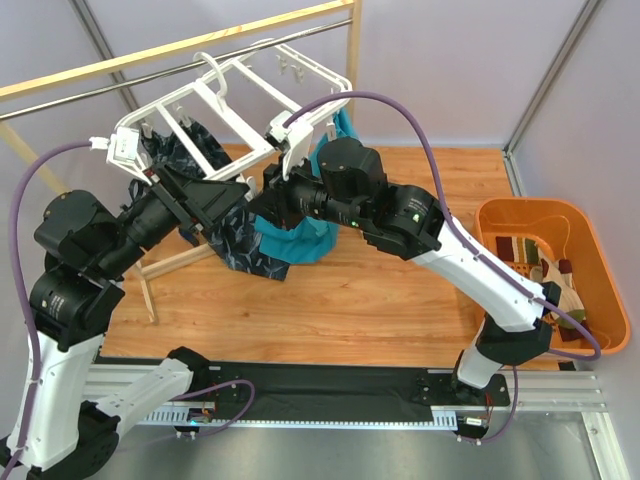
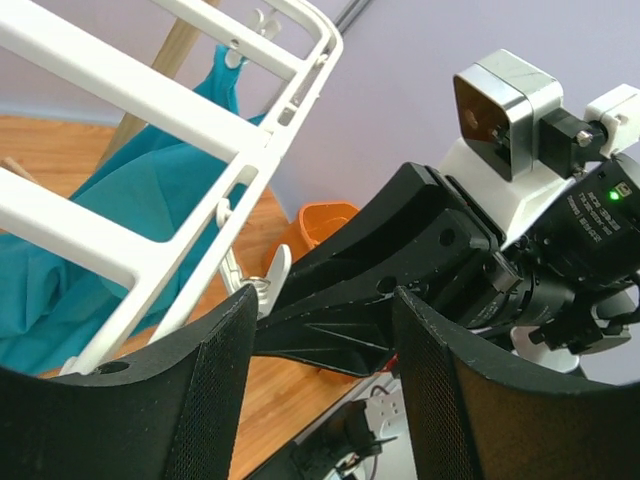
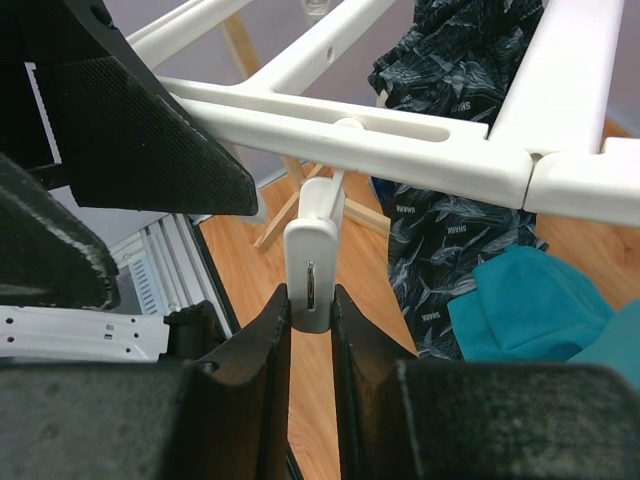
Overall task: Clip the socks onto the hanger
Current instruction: Open the clamp at the hanger.
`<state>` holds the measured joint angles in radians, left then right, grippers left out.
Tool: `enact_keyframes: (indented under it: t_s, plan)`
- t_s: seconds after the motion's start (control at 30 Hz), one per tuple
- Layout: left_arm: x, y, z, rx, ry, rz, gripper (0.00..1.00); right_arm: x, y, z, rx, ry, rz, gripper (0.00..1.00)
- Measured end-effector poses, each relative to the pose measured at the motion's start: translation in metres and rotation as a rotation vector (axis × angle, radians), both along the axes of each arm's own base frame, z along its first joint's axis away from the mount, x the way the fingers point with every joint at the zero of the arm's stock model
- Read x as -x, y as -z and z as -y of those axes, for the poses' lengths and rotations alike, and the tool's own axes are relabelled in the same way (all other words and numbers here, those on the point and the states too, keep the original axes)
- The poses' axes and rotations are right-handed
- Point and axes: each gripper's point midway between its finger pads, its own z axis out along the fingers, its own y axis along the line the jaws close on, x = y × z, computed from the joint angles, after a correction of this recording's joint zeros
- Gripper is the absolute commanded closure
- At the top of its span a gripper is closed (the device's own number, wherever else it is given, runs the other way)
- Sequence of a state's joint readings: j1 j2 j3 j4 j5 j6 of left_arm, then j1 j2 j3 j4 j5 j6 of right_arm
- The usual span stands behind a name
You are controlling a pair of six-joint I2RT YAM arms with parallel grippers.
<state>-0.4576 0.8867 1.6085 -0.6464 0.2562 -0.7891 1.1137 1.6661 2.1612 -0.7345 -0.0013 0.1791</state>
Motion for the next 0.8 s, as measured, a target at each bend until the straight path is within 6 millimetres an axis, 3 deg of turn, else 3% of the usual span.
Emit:
enact_keyframes:
  t_s: [0.2, 0.8]
  plan:
    - [-0.009, 0.010, -0.001, 0.009, -0.031, -0.040, 0.36, 0.000, 0.001, 0.002, 0.007, 0.001, -0.003, 1.00]
    - [-0.017, 0.013, 0.001, 0.094, -0.056, -0.113, 0.37, -0.001, 0.000, 0.004, 0.031, 0.001, 0.008, 1.00]
